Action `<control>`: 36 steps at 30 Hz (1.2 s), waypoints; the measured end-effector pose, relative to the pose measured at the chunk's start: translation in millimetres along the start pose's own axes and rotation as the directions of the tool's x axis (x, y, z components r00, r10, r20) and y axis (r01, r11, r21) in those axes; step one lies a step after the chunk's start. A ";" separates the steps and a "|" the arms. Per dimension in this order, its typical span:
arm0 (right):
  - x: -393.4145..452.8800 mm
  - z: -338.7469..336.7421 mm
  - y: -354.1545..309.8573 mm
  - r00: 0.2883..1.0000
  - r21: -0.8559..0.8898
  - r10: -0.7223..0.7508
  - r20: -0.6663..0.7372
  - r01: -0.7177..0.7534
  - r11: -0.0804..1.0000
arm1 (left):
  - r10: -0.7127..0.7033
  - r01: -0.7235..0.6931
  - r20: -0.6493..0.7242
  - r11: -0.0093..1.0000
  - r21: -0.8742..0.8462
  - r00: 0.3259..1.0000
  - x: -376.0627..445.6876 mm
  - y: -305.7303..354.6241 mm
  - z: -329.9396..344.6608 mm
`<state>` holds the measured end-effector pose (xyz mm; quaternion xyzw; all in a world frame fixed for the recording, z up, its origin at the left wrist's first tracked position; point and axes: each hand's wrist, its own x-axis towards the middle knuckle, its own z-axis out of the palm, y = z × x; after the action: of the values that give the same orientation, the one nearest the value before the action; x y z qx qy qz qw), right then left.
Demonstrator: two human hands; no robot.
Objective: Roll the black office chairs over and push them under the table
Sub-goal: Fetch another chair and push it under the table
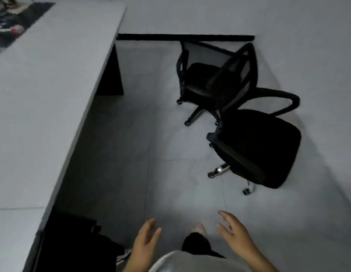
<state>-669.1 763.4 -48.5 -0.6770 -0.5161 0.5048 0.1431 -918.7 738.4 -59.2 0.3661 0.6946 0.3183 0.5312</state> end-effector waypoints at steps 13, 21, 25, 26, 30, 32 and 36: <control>-6.2 -96.7 44.5 0.893 0.301 0.140 -0.427 -0.006 0.954 | 0.274 -0.316 0.344 0.946 0.072 0.898 74.6 113.6 139.0; 98.0 -168.4 2.5 0.939 0.224 0.009 -0.343 0.072 0.972 | 0.231 -0.233 0.078 0.972 0.015 0.970 120.3 149.4 159.5; 165.2 -171.3 -51.2 0.945 0.103 -0.153 -0.288 0.190 0.976 | 0.259 -0.260 -0.039 0.965 -0.021 0.965 164.4 183.0 132.4; 181.9 -167.2 -62.7 0.949 0.089 -0.167 -0.268 0.197 0.976 | 0.250 -0.252 -0.055 0.967 -0.030 0.967 177.8 188.0 124.3; 245.0 -132.7 -102.3 0.962 0.104 -0.131 -0.239 0.159 0.982 | 0.206 -0.207 -0.059 0.978 -0.014 0.977 236.5 194.7 86.0; 271.5 -111.9 -130.3 0.966 0.117 -0.114 -0.233 0.144 0.983 | 0.172 -0.172 -0.039 0.985 0.002 0.984 269.2 198.8 58.2; 321.3 -76.7 -197.5 0.967 0.159 -0.096 -0.237 0.137 0.978 | 0.177 -0.175 -0.046 0.984 0.045 0.983 332.4 230.8 -0.8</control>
<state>-728.4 1143.7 -44.9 -0.6838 -0.4892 0.4575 0.2896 -935.8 1142.0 -34.9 0.4288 0.6789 0.3588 0.4759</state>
